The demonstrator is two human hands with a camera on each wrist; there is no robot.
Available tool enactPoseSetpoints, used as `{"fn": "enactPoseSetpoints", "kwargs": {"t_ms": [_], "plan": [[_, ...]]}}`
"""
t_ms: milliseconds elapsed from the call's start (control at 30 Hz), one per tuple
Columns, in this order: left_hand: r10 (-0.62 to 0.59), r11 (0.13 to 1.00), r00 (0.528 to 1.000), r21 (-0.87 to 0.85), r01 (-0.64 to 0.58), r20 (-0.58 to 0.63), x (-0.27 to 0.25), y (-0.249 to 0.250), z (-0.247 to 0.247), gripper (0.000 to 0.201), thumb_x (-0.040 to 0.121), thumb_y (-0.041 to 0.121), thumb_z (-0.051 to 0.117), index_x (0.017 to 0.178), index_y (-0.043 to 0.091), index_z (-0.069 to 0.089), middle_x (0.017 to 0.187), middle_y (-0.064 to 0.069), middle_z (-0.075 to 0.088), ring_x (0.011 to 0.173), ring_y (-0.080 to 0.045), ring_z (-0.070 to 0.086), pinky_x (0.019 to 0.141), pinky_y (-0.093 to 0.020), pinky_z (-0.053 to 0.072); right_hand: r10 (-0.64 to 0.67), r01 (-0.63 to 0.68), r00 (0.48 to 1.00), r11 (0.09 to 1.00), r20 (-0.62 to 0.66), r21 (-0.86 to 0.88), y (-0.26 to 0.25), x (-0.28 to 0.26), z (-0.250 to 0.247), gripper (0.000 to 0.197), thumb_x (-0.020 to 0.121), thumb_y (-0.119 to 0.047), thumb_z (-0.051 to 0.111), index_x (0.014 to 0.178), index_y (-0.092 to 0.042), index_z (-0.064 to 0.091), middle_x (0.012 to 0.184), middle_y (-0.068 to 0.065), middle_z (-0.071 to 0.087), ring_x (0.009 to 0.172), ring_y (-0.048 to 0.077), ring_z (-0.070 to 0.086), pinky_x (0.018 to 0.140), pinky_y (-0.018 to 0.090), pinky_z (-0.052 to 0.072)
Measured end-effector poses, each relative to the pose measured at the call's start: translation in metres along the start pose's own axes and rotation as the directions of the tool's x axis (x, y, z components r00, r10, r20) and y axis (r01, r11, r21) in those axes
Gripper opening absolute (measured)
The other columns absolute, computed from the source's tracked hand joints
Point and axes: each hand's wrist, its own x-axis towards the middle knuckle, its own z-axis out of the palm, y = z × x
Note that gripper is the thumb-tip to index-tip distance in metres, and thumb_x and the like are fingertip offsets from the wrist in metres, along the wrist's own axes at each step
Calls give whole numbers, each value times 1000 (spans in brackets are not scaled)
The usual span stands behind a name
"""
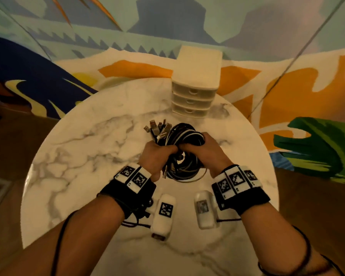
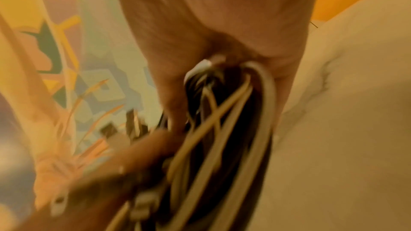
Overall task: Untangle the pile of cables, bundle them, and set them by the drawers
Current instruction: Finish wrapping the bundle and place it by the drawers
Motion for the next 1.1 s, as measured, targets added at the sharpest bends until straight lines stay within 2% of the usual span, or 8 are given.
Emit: {"fn": "enactPoseSetpoints", "kwargs": {"t_ms": [67,133,233,367,467,600,867,1100], "plan": [[-24,999,999,-25,23,-41,18,12,-17,30,61,10,75,87,-3,69,81,-21,70,63,-27,65,61,-33,53,48,-57,992,996,116,72,-15,22,7,57,72,-48,74,117,-18,55,107,2,67,93,18,67,79,40,57],[-33,997,994,-67,26,-103,38,25,-34,26,57,7,74,81,-4,71,76,-23,68,54,-27,63,53,-31,50,95,-108,989,988,117,109,-24,47,13,43,88,-56,50,116,-23,55,107,3,65,92,19,64,78,36,52],[-36,990,986,-140,13,-162,58,40,-52,31,55,8,75,83,-3,71,80,-22,69,69,-32,67,66,-44,58,21,-31,994,995,-107,-92,-7,84,17,27,95,-44,43,108,-27,59,105,11,66,96,29,61,86,38,46],[-30,965,985,-262,-16,-168,79,52,-68,27,66,1,73,93,-4,70,87,-21,71,75,-31,69,64,-32,54,-86,35,993,865,-78,-500,21,116,24,57,92,-24,50,146,-25,32,111,17,61,104,35,57,91,39,45],[-5,951,992,-306,-34,-125,90,51,-74,24,75,-5,66,99,-3,69,86,-17,72,72,-24,70,58,-26,53,-145,89,988,791,-45,-606,22,140,26,76,90,-23,51,151,-30,8,111,24,54,100,42,55,88,46,46],[-6,956,998,-293,-11,-58,97,51,-75,22,78,-5,63,99,-5,68,82,-16,71,66,-22,69,54,-24,52,-124,66,992,742,-39,-667,25,154,27,79,89,-27,51,149,-37,1,112,22,55,104,41,54,87,45,46],[-33,971,999,-238,26,-24,101,55,-57,18,74,-5,65,90,-1,71,94,-24,70,80,-34,69,69,-38,58,-258,150,965,697,-51,-701,28,96,38,50,87,-30,54,134,-26,37,112,11,63,102,34,60,75,38,47],[-119,984,992,-131,123,38,106,50,-14,23,68,-3,69,90,-6,70,88,-25,69,70,-33,67,66,-41,56,-176,125,984,735,-10,-666,63,19,60,60,91,-35,49,143,-37,20,126,-9,55,108,11,53,92,28,47]]}}
